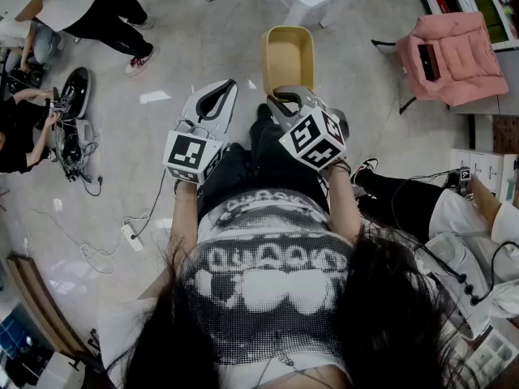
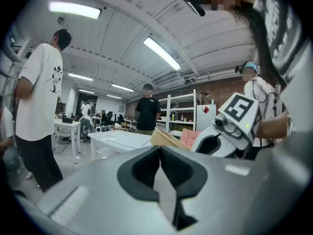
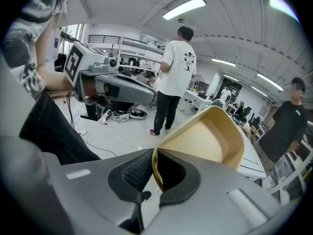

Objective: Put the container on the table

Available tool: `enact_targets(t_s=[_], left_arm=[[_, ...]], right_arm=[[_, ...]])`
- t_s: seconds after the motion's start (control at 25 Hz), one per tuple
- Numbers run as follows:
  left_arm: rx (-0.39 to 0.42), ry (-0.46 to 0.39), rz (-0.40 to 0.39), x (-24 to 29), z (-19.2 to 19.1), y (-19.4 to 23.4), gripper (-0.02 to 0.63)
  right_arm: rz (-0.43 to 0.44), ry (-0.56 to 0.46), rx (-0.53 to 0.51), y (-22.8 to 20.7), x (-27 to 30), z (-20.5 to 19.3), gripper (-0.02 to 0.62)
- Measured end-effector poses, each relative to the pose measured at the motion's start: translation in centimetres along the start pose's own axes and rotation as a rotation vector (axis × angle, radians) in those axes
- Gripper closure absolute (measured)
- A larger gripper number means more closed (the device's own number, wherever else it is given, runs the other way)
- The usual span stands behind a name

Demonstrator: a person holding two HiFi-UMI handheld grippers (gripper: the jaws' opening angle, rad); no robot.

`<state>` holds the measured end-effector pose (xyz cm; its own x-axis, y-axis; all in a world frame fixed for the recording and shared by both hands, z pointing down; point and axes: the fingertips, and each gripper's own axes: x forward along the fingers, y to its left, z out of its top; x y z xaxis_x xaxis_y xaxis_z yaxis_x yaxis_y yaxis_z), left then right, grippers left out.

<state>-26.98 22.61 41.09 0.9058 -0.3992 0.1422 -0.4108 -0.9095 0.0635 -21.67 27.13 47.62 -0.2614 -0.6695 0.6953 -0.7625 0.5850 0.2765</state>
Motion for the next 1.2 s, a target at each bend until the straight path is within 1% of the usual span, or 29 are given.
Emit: enact_targets(t_s=[0.12,0.24,0.48,0.68,0.84,1.0,1.2], left_arm=[[0.017,0.013,-0.027,1.4,0.2,0.5,0.606],[0.025,0.023,-0.043,3.2,0.3,2.0,0.606],[0.019,0.060,-0.060,8.9,0.2,4.4,0.606],[0.029,0.084,-0.068,16.8,1.5,6.7,0.606],[0.043,0.060,-0.067,24.2,4.3,8.6,0.606],[0.073,0.053,-0.029,30.6,6.6,10.3,0.606],[0.079,0.052,0.042,34.6,8.1,12.4,0.606]], right_arm=[[-0.016,-0.016,0.038,-1.2,0.3,0.2,0.572],[-0.035,-0.035,0.068,-3.0,1.2,0.8,0.572],[-0.041,-0.039,0.109,-8.5,3.5,-0.2,0.572],[-0.045,-0.040,0.130,-16.5,5.5,-1.8,0.572],[-0.034,-0.036,0.108,-23.9,6.8,-2.9,0.572],[-0.002,-0.053,0.080,-31.0,8.3,-4.0,0.572],[0.036,-0.085,0.039,-36.4,10.3,-3.9,0.572]])
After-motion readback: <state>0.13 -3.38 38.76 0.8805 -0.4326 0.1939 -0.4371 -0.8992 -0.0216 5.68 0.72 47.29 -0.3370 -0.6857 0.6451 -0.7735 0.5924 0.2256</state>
